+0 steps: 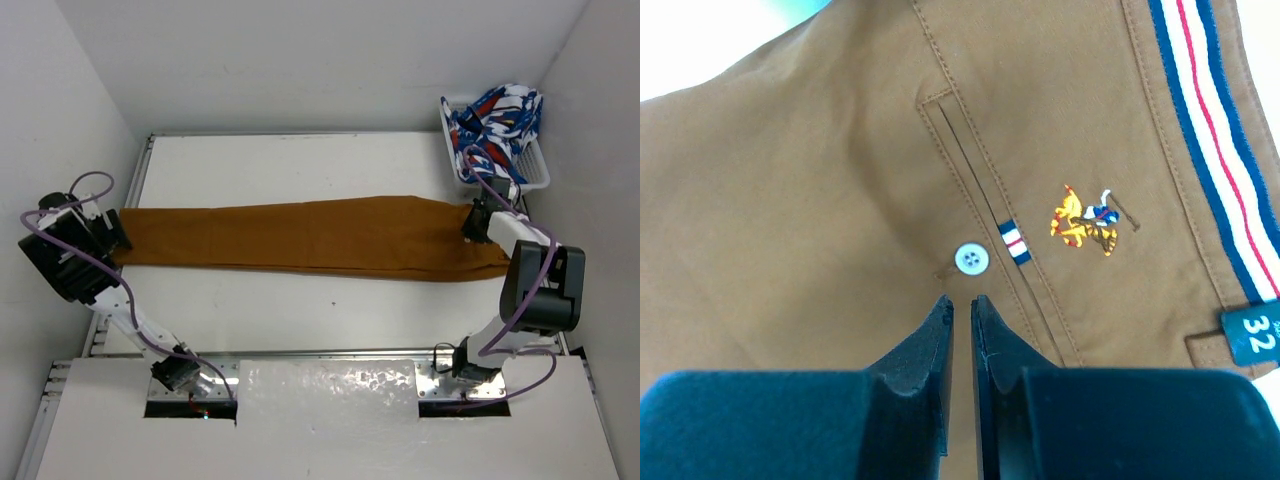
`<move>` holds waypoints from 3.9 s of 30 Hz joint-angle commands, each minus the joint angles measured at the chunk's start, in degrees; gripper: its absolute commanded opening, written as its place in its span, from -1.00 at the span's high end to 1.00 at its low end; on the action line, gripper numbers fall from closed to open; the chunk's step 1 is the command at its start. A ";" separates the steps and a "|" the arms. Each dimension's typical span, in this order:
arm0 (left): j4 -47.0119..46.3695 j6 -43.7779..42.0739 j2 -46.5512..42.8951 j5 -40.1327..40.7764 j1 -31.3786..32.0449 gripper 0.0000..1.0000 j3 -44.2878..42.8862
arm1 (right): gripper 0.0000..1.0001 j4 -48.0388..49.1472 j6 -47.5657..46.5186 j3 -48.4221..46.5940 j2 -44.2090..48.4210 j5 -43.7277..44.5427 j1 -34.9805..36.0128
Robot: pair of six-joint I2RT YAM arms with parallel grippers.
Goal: Fold and stack the trousers
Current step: Fold the trousers
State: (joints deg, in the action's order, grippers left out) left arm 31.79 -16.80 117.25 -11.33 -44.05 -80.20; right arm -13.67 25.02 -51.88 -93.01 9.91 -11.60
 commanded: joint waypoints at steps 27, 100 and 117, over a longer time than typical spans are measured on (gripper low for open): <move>10.56 -5.97 -12.13 -12.92 -4.64 1.00 -9.42 | 0.78 -3.11 -0.05 -2.35 7.93 4.23 1.22; 5.03 5.72 -16.71 -19.44 38.75 -0.41 -9.10 | 0.13 -0.73 -1.11 -5.42 9.26 5.21 20.56; 2.14 2.64 -2.30 -14.69 27.71 -0.53 1.28 | -0.13 -6.28 4.24 3.26 5.47 2.05 17.75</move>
State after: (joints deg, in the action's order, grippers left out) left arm 36.58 -14.11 114.54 -25.26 -15.90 -79.50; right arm -18.90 26.48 -50.59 -86.74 13.08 8.21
